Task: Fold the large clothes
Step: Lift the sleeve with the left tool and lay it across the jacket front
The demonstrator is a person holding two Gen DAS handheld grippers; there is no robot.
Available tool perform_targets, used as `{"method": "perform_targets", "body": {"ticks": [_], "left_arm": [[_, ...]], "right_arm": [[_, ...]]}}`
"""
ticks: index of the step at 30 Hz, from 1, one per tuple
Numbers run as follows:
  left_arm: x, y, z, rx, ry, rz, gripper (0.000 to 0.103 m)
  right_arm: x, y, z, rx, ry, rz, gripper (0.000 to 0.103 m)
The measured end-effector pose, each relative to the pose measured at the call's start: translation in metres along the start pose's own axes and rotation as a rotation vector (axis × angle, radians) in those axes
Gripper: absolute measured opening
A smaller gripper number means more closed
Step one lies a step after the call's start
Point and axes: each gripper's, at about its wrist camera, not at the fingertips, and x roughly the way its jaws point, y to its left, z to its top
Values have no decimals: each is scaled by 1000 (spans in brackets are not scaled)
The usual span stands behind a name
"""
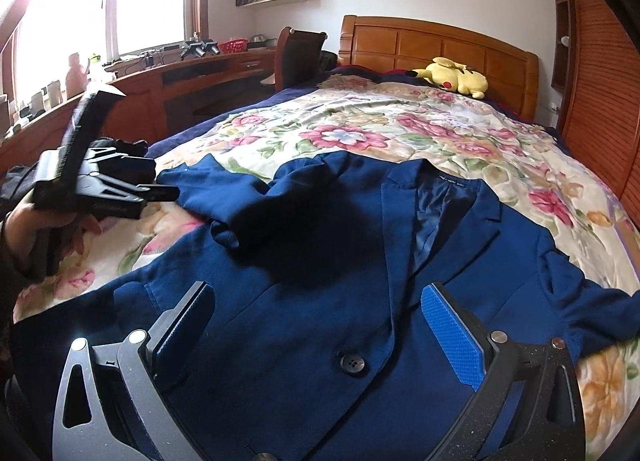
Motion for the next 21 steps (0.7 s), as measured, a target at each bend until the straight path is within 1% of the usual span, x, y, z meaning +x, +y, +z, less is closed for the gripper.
{"method": "perform_targets", "body": {"ticks": [2, 4, 7, 11, 13, 16, 18, 19, 20, 21], "left_arm": [[13, 9, -3, -8, 32, 21, 81], [27, 18, -8, -20, 72, 24, 81], [42, 24, -12, -29, 98, 43, 81], [55, 24, -11, 5, 104, 86, 81], [58, 24, -7, 10, 90, 111, 81], [65, 26, -2, 35, 95, 116, 81], [71, 30, 2, 41, 102, 106, 81], [73, 31, 3, 42, 103, 101, 80], [75, 31, 5, 42, 101, 88, 73], [77, 32, 6, 39, 104, 75, 69]], "right_arm": [[1, -1, 0, 0, 3, 0, 103], [2, -1, 0, 1, 6, 2, 103], [3, -1, 0, 2, 12, 4, 103], [7, 0, 0, -1, 21, 3, 103], [7, 0, -1, -2, 24, 3, 103], [8, 0, -1, -2, 28, 4, 103], [8, -1, -1, 0, 28, 5, 103], [8, -2, -1, 0, 28, 5, 103], [7, -2, -1, 0, 28, 4, 103], [7, -2, -1, 0, 28, 5, 103]]}}
